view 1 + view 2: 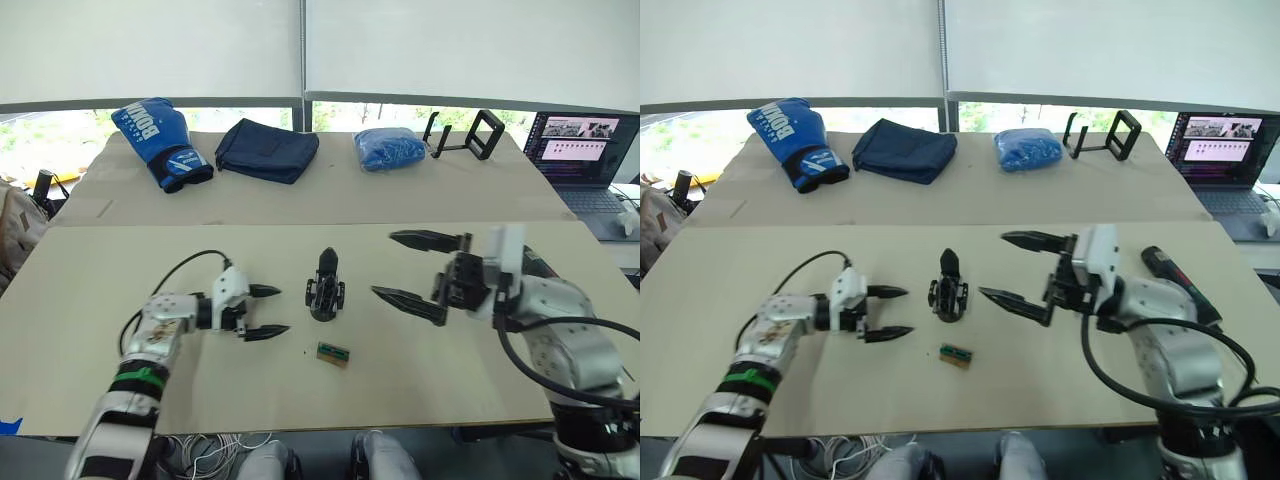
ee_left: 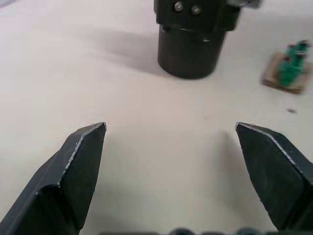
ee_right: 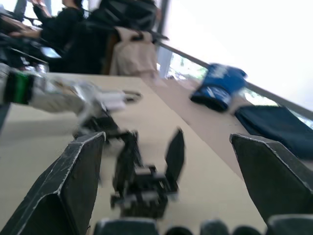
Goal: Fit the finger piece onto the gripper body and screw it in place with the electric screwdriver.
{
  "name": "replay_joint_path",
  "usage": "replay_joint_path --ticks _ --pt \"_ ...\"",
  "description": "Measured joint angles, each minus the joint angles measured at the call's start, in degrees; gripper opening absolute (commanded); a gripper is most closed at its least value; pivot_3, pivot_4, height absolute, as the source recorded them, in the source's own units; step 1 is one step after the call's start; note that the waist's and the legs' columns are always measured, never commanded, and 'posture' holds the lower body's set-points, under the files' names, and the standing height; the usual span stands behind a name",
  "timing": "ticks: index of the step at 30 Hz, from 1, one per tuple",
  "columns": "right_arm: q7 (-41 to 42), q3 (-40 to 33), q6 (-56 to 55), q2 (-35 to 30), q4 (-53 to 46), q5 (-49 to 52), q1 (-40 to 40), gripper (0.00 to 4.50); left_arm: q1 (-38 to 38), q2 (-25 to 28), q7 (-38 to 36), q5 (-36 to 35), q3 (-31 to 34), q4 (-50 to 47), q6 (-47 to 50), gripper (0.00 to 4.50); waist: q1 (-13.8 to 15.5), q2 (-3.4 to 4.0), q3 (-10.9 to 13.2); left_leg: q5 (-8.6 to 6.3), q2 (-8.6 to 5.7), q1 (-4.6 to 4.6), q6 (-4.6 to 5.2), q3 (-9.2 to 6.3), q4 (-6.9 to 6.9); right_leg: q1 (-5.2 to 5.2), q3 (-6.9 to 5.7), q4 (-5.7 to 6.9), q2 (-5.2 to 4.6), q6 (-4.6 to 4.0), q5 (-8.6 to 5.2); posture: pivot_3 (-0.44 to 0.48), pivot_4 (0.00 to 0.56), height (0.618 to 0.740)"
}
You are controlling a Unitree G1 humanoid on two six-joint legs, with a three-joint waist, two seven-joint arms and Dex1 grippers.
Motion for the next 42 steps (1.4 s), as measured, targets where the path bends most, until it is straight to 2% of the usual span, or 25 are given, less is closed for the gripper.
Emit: replay_joint_path --ticks 5,8,12,17,20,22,24,30,33,37,40,42 --pt "-3.20 -14.80 -3.30 -1.15 1.40 -1.92 15.62 4.50 6.00 3.78 1.37 -7.07 4.73 -15.22 8.37 4.47 1.51 0.03 0.02 -0.05 -0.10 0.00 0.06 -0.15 0.03 0.23 0.00 -0.10 -0.02 0.13 -0.07 0.000 0.150 0.740" --pt "-5.72 -23.12 -7.56 1.07 3.46 -3.94 22.99 4.50 7.69 4.11 3.57 -11.19 5.35 -24.13 15.11 4.47 1.54 0.04 0.02 -0.07 -0.14 0.10 0.09 -0.12 -0.04 0.28 0.15 -0.13 0.05 0.52 -0.31 0.000 0.150 0.740" --pt "-9.39 -31.11 -12.02 6.93 4.28 -4.50 32.07 4.50 7.98 3.49 5.11 -18.35 7.09 -33.20 19.98 4.47 1.21 0.06 0.02 -0.03 -0.08 0.26 0.00 -0.11 -0.18 0.31 0.32 -0.08 0.08 0.54 -0.36 0.000 0.150 0.740" --pt "-12.79 -34.56 -13.09 14.83 4.35 -3.35 40.58 4.50 4.78 4.72 7.66 -22.41 8.31 -36.85 25.25 4.47 1.17 0.17 0.04 -0.01 -0.05 0.43 -0.13 -0.12 -0.27 0.36 0.38 -0.01 0.13 0.45 -0.45 0.000 0.150 0.740" --pt "-14.74 -34.56 -13.16 16.15 4.32 -3.26 41.84 4.50 1.72 4.59 10.45 -25.88 9.61 -38.07 28.70 4.47 0.72 0.25 0.04 -0.20 -0.06 0.54 -0.40 -0.01 -0.27 0.39 0.50 0.00 0.05 0.41 -0.46 0.000 0.150 0.740" --pt "-18.21 -34.99 -11.42 15.89 4.20 -2.13 40.60 4.50 0.27 4.05 12.41 -27.80 9.69 -39.20 30.71 4.47 0.50 0.26 0.04 -0.25 -0.07 0.60 -0.48 -0.01 -0.27 0.45 0.54 0.00 0.05 0.40 -0.47 0.000 0.150 0.740" --pt "-20.84 -35.02 -7.74 12.98 4.22 -1.21 39.19 4.50 -0.42 3.26 14.47 -29.52 9.69 -40.05 32.83 4.47 0.43 0.32 0.07 -0.24 -0.09 0.61 -0.47 0.01 -0.27 0.45 0.62 0.02 0.08 0.39 -0.46 0.000 0.150 0.740" --pt "-19.88 -33.56 3.38 -4.12 11.11 -0.47 31.60 4.50 -1.42 2.49 16.97 -30.08 9.25 -41.61 34.43 4.47 0.49 0.31 0.10 -0.01 -0.11 0.62 -0.05 0.02 -0.29 0.46 0.69 -0.03 0.42 0.34 -0.46 0.000 0.150 0.740" --pt "-16.71 -29.92 8.63 -13.15 20.83 -1.42 25.97 4.50 -1.15 2.62 16.55 -30.05 8.33 -41.98 35.08 4.47 0.54 0.30 0.11 -0.01 -0.12 0.62 -0.02 0.07 -0.29 0.45 0.74 -0.05 0.46 0.26 -0.49 0.000 0.150 0.740" --pt "-11.87 -20.21 9.64 -25.09 41.63 -7.82 11.23 4.50 -0.75 2.56 16.65 -30.06 7.47 -43.25 35.33 4.47 0.42 0.29 0.13 -0.03 -0.15 0.63 0.04 0.14 -0.28 0.45 0.78 -0.10 0.50 0.17 -0.51 0.000 0.150 0.740" --pt "-6.67 -10.42 8.54 -29.67 54.76 -13.55 -0.73 4.50 -0.39 2.56 17.00 -30.05 7.62 -44.05 35.31 4.47 0.35 0.27 0.14 -0.01 -0.11 0.63 0.00 0.12 -0.28 0.47 0.81 -0.13 0.62 0.28 -0.39 0.000 0.150 0.740" --pt "-3.32 -3.67 8.07 -30.18 64.86 -18.20 -10.73 4.50 0.27 2.36 17.16 -29.92 7.31 -44.33 35.21 4.47 0.05 0.27 0.16 0.00 -0.12 0.62 0.00 0.15 -0.28 0.45 0.85 -0.14 0.61 0.32 -0.38 0.000 0.150 0.740"
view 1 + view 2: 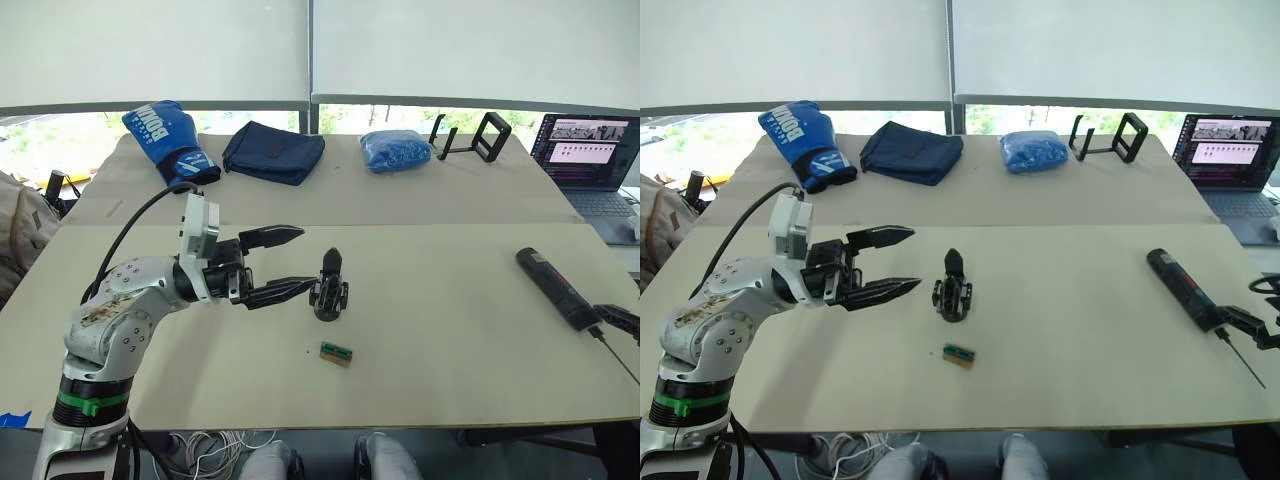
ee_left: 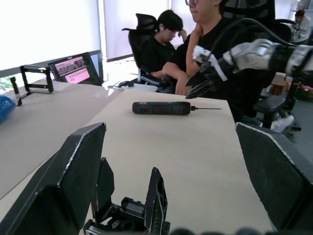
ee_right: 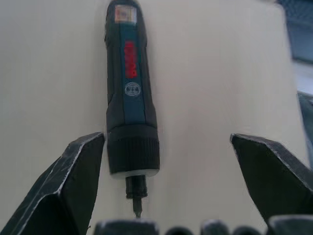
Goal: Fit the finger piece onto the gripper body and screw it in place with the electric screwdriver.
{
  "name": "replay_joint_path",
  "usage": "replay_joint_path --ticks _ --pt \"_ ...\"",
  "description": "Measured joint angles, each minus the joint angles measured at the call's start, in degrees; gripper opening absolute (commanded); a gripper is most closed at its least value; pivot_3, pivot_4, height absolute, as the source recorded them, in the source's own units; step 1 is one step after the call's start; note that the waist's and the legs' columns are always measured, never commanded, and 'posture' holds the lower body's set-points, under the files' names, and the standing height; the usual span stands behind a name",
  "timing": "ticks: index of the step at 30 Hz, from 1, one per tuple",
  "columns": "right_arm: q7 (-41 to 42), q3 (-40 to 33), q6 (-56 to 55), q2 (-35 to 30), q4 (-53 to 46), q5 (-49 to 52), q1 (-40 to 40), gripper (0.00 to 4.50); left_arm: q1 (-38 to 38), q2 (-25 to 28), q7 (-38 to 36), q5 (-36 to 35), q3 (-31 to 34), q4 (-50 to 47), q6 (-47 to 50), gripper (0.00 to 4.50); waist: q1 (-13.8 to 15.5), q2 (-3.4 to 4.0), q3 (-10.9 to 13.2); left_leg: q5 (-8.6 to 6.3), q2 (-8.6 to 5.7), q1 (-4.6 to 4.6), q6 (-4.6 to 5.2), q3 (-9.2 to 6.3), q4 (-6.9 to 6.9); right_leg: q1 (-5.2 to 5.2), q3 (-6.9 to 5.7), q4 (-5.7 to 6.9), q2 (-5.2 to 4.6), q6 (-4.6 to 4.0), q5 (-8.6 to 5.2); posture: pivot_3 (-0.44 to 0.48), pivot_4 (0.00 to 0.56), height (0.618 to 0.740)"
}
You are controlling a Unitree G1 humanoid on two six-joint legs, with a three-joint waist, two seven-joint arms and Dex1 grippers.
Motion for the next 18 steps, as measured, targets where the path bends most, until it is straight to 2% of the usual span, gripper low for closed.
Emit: replay_joint_path --ticks 4,8,18 --pt "8.24 9.44 0.07 -0.02 12.16 -6.14 -12.11 4.50 0.00 -0.47 0.29 0.11 -0.28 -0.14 -0.13 4.47 -0.10 0.01 0.02 0.03 0.01 -0.02 -0.05 0.01 0.01 0.00 -0.01 0.00 -0.01 -0.08 0.07 0.000 0.150 0.740" --pt "9.63 13.84 -0.43 0.06 20.50 -11.18 -20.68 4.50 0.05 -0.40 0.54 0.11 -0.15 -0.56 -0.13 4.47 -0.18 0.04 0.03 0.03 0.01 -0.02 -0.05 0.07 0.03 0.00 0.00 -0.01 -0.05 -0.07 0.07 0.000 0.150 0.740" --pt "6.67 16.32 -5.28 3.72 28.73 -16.93 -25.22 4.50 0.78 1.34 0.12 0.10 0.06 -0.80 -0.12 4.47 -0.40 0.10 0.04 0.08 0.04 0.02 -0.15 0.11 0.04 0.00 -0.02 0.05 -0.05 -0.07 0.06 0.000 0.150 0.740"
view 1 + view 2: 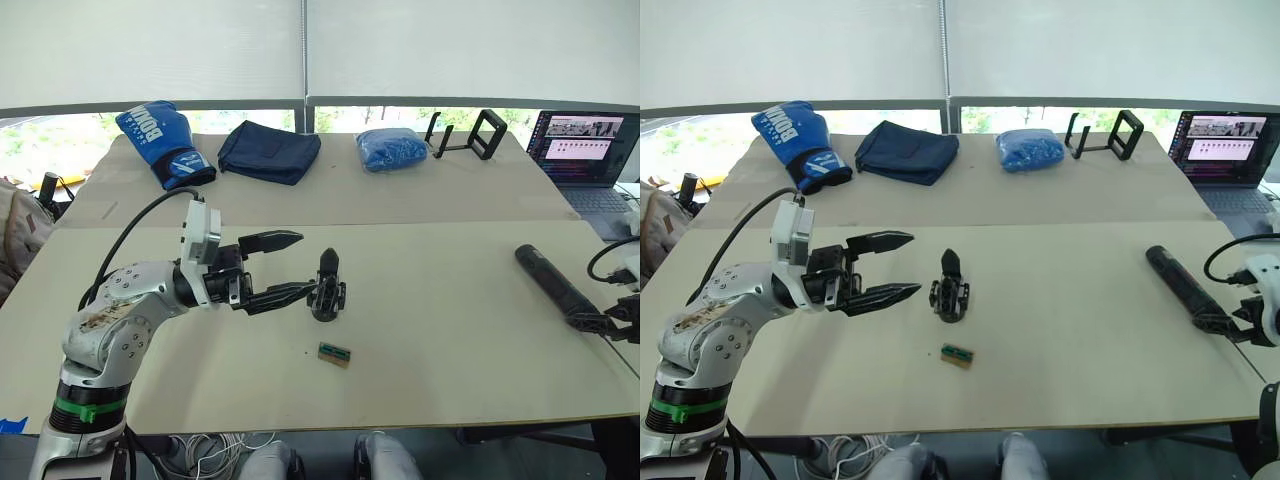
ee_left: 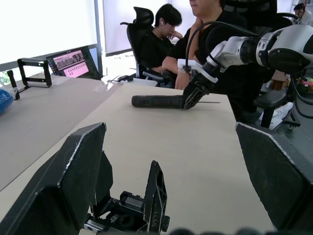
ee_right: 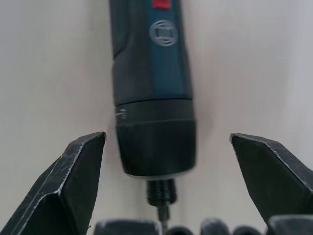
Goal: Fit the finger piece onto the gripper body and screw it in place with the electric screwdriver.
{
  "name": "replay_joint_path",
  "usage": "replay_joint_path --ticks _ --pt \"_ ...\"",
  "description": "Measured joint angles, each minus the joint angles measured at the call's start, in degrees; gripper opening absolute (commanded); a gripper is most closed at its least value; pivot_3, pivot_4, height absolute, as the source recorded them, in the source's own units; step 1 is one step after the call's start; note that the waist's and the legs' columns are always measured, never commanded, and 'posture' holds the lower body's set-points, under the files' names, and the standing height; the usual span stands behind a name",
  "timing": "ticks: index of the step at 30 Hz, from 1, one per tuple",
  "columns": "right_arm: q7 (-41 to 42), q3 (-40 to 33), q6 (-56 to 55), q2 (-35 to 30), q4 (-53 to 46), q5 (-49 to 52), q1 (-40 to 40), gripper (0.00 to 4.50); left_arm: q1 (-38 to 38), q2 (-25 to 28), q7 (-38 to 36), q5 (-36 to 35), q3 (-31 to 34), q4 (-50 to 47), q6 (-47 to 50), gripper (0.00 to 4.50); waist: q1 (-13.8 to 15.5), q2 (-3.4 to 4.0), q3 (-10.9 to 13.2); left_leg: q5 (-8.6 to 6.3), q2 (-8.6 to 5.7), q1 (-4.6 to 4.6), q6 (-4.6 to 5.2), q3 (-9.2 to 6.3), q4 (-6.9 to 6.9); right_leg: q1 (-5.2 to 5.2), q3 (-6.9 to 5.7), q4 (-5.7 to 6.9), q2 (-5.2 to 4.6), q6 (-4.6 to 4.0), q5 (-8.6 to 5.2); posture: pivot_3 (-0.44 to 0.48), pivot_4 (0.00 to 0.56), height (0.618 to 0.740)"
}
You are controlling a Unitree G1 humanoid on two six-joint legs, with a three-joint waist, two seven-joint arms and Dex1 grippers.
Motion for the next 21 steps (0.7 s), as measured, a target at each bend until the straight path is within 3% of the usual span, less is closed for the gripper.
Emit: replay_joint_path --ticks 3,7,11,21 --pt "-0.68 -0.17 -2.10 1.23 0.21 -0.31 -0.36 4.50 -0.34 0.37 -0.40 -0.02 0.00 0.02 0.05 4.47 -0.05 0.00 0.00 0.01 0.00 0.01 -0.02 0.01 0.00 0.00 -0.04 0.00 0.02 0.00 0.00 0.000 0.150 0.740" --pt "-0.84 -0.58 -3.35 2.53 0.88 -0.27 -1.31 3.45 -0.46 0.97 -0.53 -0.13 0.00 0.02 0.28 4.50 -0.18 0.00 0.00 0.01 0.02 0.04 -0.03 0.02 0.00 0.01 -0.06 0.01 0.03 -0.01 0.00 0.000 0.150 0.740" --pt "-0.56 -0.83 -4.05 2.96 0.93 -0.24 -1.43 1.97 -0.52 1.53 -0.60 -0.15 0.00 0.02 0.39 4.50 -0.20 0.00 0.00 0.01 0.02 0.04 -0.03 0.02 0.00 0.01 -0.10 0.02 0.03 -0.02 0.01 0.000 0.150 0.740" --pt "1.36 -1.05 -11.20 2.79 0.18 -0.19 -0.48 1.93 -0.36 2.46 -2.98 0.17 0.02 0.23 -0.32 4.50 -0.27 0.30 0.18 0.02 0.02 0.04 -0.03 0.09 0.00 -0.03 -0.16 0.04 0.03 -0.02 0.01 0.000 0.150 0.740"
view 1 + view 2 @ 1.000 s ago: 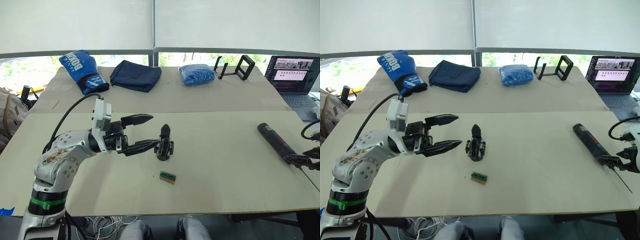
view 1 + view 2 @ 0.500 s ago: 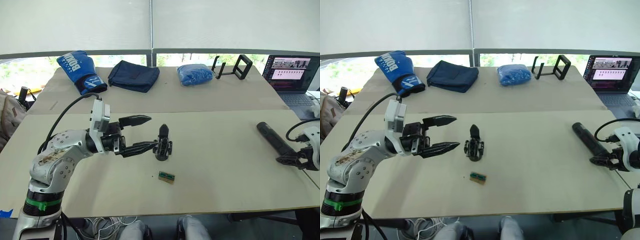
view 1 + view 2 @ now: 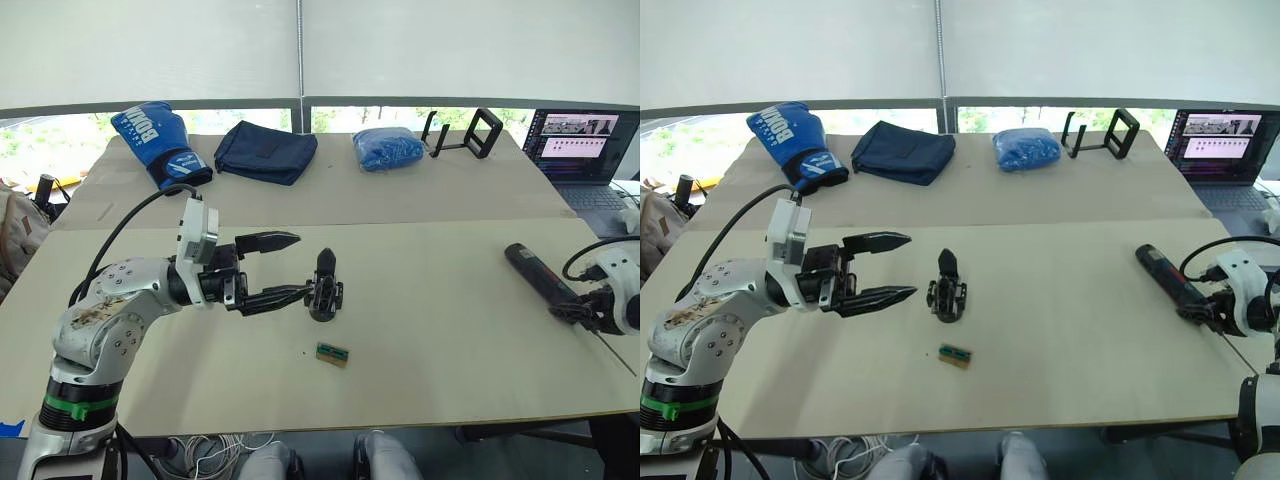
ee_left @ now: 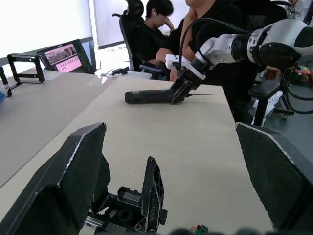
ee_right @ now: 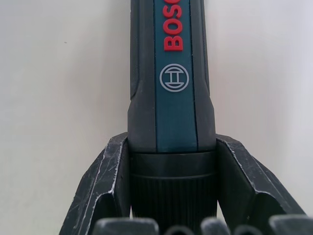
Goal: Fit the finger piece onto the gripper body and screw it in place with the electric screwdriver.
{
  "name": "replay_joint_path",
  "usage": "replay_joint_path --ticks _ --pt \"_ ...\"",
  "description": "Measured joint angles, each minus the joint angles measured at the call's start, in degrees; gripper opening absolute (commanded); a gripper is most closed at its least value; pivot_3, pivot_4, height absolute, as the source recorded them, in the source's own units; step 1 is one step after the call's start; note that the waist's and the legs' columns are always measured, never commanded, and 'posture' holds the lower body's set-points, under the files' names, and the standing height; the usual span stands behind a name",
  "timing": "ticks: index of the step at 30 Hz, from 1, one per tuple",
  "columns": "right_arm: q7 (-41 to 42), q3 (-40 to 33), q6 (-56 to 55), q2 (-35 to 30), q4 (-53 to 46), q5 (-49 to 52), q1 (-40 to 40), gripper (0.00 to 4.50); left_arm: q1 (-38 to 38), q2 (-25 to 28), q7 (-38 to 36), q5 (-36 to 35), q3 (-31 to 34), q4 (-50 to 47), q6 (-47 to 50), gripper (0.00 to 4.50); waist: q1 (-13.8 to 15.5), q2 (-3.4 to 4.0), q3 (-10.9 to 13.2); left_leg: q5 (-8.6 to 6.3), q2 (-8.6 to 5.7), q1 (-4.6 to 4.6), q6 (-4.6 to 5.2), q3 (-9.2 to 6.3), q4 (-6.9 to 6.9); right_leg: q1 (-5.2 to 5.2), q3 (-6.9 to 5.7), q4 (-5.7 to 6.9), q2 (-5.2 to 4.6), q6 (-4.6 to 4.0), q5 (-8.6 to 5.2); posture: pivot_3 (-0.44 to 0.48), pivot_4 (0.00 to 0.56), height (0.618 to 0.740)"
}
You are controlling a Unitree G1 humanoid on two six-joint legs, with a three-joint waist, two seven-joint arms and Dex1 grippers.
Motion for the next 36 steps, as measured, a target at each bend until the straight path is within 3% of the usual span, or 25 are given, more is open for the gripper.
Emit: replay_joint_path --ticks 3,6,9,13,16,20,24,28,36 --pt "4.12 -0.01 -1.11 -0.57 -4.08 0.53 0.87 1.93 0.43 0.31 -1.42 0.49 0.02 0.58 -1.08 4.50 -0.03 0.24 0.11 0.01 0.00 0.00 -0.01 0.02 0.00 -0.04 0.01 0.04 0.01 0.01 0.00 0.000 0.150 0.740" --pt "8.51 -1.45 0.40 -2.12 -15.14 3.08 4.28 1.93 2.10 1.89 -3.42 1.53 0.35 1.47 -2.49 4.50 0.04 0.39 0.18 0.03 0.04 0.00 -0.05 0.00 -0.01 -0.09 0.00 0.09 0.02 0.01 -0.02 0.000 0.150 0.740" --pt "10.68 -6.06 11.75 -4.49 -41.57 9.06 18.13 1.93 6.41 5.28 -7.55 3.38 1.64 2.37 -5.24 4.50 0.37 0.42 0.17 0.05 0.12 0.00 -0.12 -0.13 -0.12 -0.12 0.01 0.18 -0.05 -0.14 -0.08 0.000 0.150 0.740" --pt "7.62 -9.77 28.43 -3.01 -72.89 16.29 32.17 1.93 12.34 8.20 -12.46 5.02 3.36 3.70 -9.14 4.50 0.45 0.41 0.17 0.09 0.18 -0.06 -0.22 -0.19 -0.23 -0.21 -0.01 0.14 -0.30 -0.17 -0.12 0.000 0.150 0.740" --pt "4.73 -8.18 33.82 -0.36 -87.53 18.43 39.21 1.93 14.74 8.54 -14.64 7.55 4.03 7.57 -12.96 4.50 0.93 0.39 0.19 -0.08 0.08 -0.18 -0.39 -0.21 -0.30 -0.29 -0.31 0.08 -0.50 0.03 -0.26 0.000 0.150 0.740" --pt "-0.31 -6.36 36.67 1.63 -91.61 18.29 39.50 1.93 15.92 7.59 -17.10 11.52 3.00 10.44 -19.27 4.50 1.68 0.35 0.18 -0.26 -0.11 -0.39 -0.45 -0.16 -0.23 -0.41 -0.42 0.03 -0.55 0.00 -0.15 0.000 0.150 0.740" --pt "-5.03 -1.50 38.64 3.26 -91.64 16.89 37.42 1.93 15.97 3.47 -16.76 12.03 -0.79 9.77 -20.60 4.50 1.89 0.29 0.18 -0.04 -0.11 -0.86 0.13 -0.18 0.11 -0.71 -0.52 0.08 -0.53 -0.28 0.08 0.000 0.150 0.740" --pt "-5.88 2.56 38.90 3.69 -90.73 16.06 35.84 1.93 14.27 0.64 -14.13 12.49 -2.60 9.57 -20.63 4.50 1.81 0.26 0.17 0.00 -0.09 -1.01 0.14 -0.13 0.22 -0.88 -0.49 0.12 -0.24 -0.24 0.12 0.000 0.150 0.740" --pt "-6.21 4.95 39.49 2.76 -89.69 15.60 33.55 1.93 14.13 -0.13 -12.43 13.42 -2.72 8.82 -20.66 4.50 1.45 0.20 0.15 0.05 0.01 -0.96 0.06 -0.14 0.21 -0.87 -0.38 0.11 -0.03 -0.07 0.01 0.000 0.150 0.740"
